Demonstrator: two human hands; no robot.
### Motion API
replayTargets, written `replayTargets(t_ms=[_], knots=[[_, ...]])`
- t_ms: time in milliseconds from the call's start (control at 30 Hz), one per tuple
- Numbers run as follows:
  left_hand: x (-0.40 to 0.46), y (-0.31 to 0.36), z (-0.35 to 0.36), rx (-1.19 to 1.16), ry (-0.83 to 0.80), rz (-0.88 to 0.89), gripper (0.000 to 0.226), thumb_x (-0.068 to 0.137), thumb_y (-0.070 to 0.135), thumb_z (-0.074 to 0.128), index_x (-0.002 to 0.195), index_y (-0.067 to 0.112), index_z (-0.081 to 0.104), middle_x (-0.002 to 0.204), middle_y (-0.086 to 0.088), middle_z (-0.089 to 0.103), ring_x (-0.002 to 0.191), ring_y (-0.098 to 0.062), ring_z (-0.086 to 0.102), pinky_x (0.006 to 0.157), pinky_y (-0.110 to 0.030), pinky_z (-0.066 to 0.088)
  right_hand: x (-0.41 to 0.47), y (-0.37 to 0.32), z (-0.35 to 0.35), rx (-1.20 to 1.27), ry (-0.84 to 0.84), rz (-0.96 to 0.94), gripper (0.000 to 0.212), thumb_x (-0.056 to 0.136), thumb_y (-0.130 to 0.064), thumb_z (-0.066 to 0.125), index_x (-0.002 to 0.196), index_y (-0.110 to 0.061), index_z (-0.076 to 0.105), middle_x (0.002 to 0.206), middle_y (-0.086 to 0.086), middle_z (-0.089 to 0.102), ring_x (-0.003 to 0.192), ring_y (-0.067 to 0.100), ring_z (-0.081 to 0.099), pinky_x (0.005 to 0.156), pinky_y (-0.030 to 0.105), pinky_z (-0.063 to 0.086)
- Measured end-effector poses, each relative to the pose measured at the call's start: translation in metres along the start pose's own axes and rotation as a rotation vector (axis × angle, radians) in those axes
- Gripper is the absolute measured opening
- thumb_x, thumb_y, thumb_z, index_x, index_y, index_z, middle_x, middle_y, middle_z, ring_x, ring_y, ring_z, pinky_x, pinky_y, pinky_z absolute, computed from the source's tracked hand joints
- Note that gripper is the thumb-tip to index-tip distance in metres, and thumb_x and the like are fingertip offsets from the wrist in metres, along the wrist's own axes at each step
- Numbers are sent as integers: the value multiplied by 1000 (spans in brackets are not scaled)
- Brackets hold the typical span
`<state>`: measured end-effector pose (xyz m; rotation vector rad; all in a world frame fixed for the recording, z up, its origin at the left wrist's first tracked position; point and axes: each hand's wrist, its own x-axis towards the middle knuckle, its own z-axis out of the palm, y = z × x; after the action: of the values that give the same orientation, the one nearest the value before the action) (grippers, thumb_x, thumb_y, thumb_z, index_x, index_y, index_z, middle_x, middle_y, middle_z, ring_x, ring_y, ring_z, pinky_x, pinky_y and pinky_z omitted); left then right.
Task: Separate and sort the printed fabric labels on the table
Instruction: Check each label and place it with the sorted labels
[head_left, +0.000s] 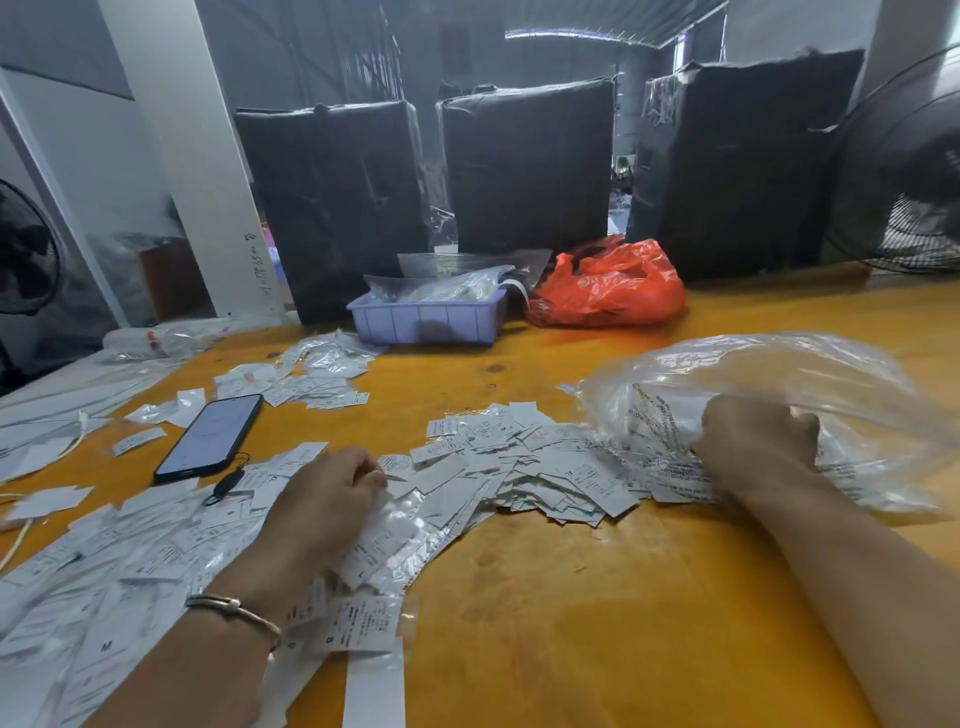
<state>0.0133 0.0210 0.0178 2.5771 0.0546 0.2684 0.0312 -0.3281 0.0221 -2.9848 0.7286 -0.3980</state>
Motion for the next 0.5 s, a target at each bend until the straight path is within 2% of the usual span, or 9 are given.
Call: replayTargets(t_ms=[67, 133, 200, 267, 367, 467, 500], knots=[[-1, 1, 1, 37, -7, 5, 23, 99, 24, 50, 82, 31, 62, 92, 8, 60, 82, -11, 53, 60, -29, 35, 1, 1, 1, -14, 31, -10, 15, 88, -21, 59, 101, -20, 66, 99, 2, 64, 100, 25, 56, 82, 33, 30], [-2, 2, 3, 76, 22, 23, 17, 96, 25, 57, 82, 33, 64, 99, 12, 59, 97, -13, 52, 71, -29, 39, 2, 2, 2, -12, 40, -13, 15, 88, -19, 58, 100, -21, 67, 97, 1, 64, 98, 24, 57, 79, 33, 29], [-5, 4, 5, 112, 70, 25, 7, 93, 30, 61, 90, 35, 64, 109, 11, 56, 114, -15, 45, 83, -33, 40, 3, 2, 3, -6, 47, -21, 18, 87, -14, 55, 100, -20, 66, 96, 3, 65, 96, 24, 57, 76, 32, 29], [-7, 6, 6, 121, 106, 42, 6, 92, 33, 62, 97, 36, 63, 117, 8, 55, 122, -17, 40, 91, -36, 38, 3, 3, 5, 44, 76, -33, 18, 89, -14, 53, 97, -18, 68, 95, 6, 65, 95, 26, 57, 75, 31, 33], [-9, 10, 7, 13, 115, 128, 6, 92, 32, 62, 94, 37, 60, 115, 11, 55, 122, -14, 40, 89, -31, 33, 0, 1, 3, 388, 147, -26, 17, 94, -13, 50, 94, -8, 66, 102, 16, 61, 96, 33, 53, 79, 36, 40], [-12, 13, 8, -74, 89, 217, 10, 91, 28, 63, 91, 38, 61, 108, 15, 55, 116, -11, 44, 91, -31, 37, -7, -8, -2, 639, 464, -94, 14, 89, -4, 52, 75, -6, 52, 85, 15, 55, 86, 34, 49, 70, 36, 35], [-12, 14, 9, -84, 88, 238, 9, 91, 28, 63, 91, 37, 62, 108, 15, 57, 115, -11, 46, 94, -33, 40, -11, -13, -4, 721, 496, -107, 16, 88, -2, 51, 73, -7, 49, 79, 13, 51, 82, 33, 48, 67, 35, 32]])
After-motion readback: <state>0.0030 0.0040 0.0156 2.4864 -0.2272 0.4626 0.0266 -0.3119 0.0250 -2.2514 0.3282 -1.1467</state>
